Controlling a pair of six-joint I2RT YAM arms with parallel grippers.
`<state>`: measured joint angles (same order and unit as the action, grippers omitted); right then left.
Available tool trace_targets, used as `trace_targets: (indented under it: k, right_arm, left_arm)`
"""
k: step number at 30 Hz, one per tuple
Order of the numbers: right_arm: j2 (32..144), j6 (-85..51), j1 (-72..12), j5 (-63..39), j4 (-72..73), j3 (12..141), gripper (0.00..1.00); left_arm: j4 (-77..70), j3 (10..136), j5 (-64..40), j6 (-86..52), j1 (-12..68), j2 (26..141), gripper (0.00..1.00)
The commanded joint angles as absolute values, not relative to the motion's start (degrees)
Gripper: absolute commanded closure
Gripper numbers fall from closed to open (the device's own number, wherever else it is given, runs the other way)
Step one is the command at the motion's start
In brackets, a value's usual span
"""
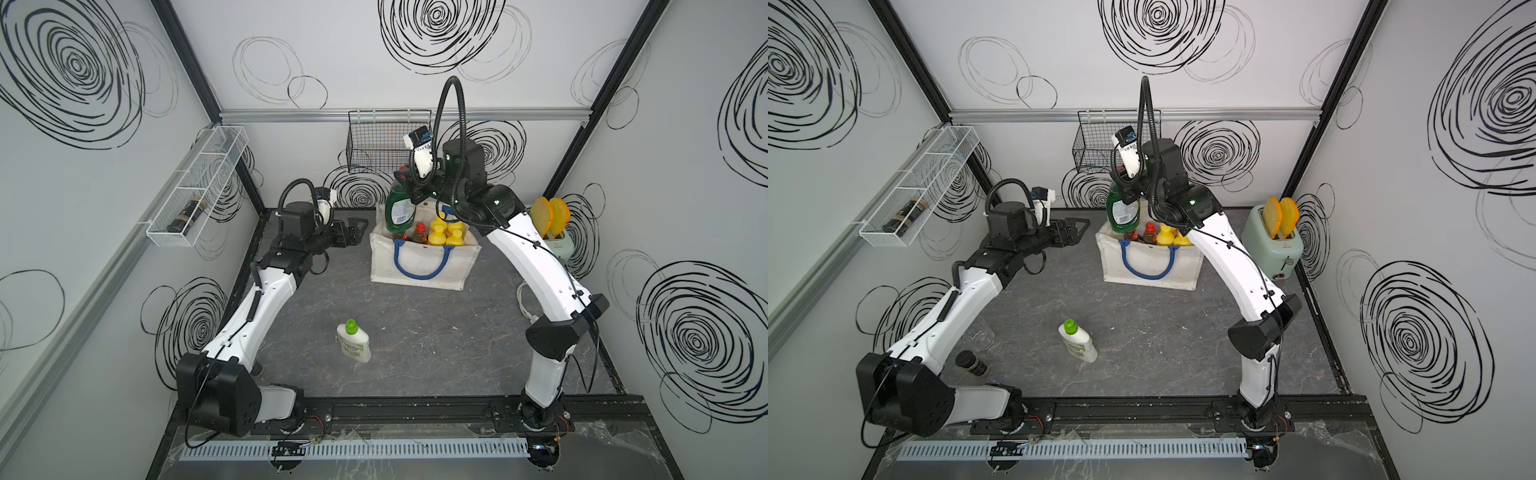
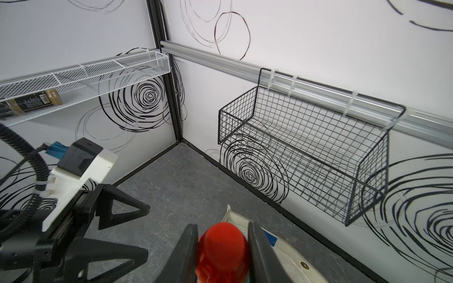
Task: Pack dish soap into the shopping bag
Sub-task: Pick up the bottle of dish soap at the center of the board, then place the bottle of dish soap in the shopping bag.
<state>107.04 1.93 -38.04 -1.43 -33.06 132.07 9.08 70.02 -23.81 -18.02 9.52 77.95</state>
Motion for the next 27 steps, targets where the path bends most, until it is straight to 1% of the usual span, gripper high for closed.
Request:
trace_targets:
  k: [1,4,10,19,25,27]
  right_arm:
    - [104.5,1.8,-36.5,-0.5,-27.5,134.3,1.00]
    - [103.6,1.8,-34.6,-0.8,-26.3,132.4,1.00]
    - [104.7,1.3,-31.3,-1.5,-24.9,132.6,1.00]
    - [109.3,2.5,-30.5,-0.3,-24.0,136.3,1.00]
    - [111.4,2.6,-30.6,-0.3,-22.8,137.1,1.00]
    - [112.0,2.6,-30.5,-0.6,-23.0,137.5,1.00]
  left_arm:
    - [9.1,73.4,-21.2,-16.2,11.1,79.4,0.04]
    - [8.9,74.3,-21.7,-16.4,12.2,80.8,0.04]
    - [7.9,74.4,-21.9,-16.7,15.3,83.5,0.04]
    - [6.6,72.3,-22.4,-16.3,16.8,86.0,0.04]
    - [6.4,70.4,-23.2,-16.1,17.0,86.9,0.00]
    - [6.5,70.3,-23.2,-16.0,17.0,86.8,0.01]
